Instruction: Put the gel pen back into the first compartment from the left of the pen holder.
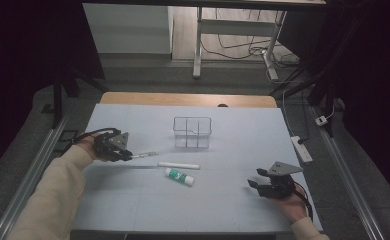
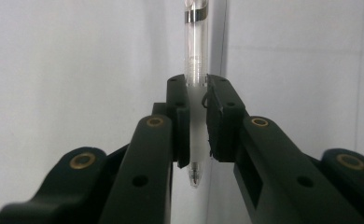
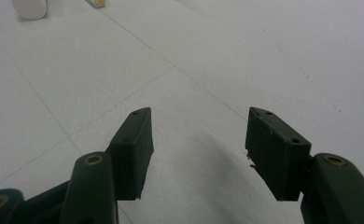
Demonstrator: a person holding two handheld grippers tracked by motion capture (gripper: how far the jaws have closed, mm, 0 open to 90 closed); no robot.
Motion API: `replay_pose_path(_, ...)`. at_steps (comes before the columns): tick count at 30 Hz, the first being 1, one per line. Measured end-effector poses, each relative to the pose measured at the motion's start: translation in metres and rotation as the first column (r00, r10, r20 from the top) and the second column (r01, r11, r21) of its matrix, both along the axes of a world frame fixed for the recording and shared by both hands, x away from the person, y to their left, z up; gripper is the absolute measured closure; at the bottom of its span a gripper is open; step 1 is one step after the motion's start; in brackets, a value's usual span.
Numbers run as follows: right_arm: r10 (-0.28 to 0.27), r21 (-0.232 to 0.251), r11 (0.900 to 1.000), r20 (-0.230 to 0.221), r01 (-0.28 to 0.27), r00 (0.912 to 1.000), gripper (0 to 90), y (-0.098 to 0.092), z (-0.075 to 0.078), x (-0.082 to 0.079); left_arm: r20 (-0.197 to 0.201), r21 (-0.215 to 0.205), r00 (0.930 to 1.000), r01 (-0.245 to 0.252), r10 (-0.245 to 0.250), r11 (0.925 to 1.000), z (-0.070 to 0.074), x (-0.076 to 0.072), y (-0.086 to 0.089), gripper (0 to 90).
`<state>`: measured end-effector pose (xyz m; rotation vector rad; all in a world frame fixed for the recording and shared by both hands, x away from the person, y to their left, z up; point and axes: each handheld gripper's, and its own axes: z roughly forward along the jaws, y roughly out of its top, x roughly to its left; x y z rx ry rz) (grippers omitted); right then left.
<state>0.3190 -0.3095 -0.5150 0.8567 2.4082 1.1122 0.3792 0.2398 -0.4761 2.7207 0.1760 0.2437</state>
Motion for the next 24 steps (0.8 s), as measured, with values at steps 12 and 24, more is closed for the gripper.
replay_pose_path(12, -0.006, 0.001, 1.0, 0.002, 0.006, 1.0, 41.1, -0.001, 0.001, 0.0, 0.043, -0.05, 0.9978, -0.048, 0.05, 0.9976, 0.007, -0.02, -0.017, 79.7)
replay_pose_path(24, -0.009, 0.011, 1.0, 0.004, 0.009, 1.0, 41.1, -0.001, 0.001, 0.002, 0.053, -0.094, 0.9908, -0.119, 0.124, 0.9884, 0.007, -0.03, -0.029, 79.7)
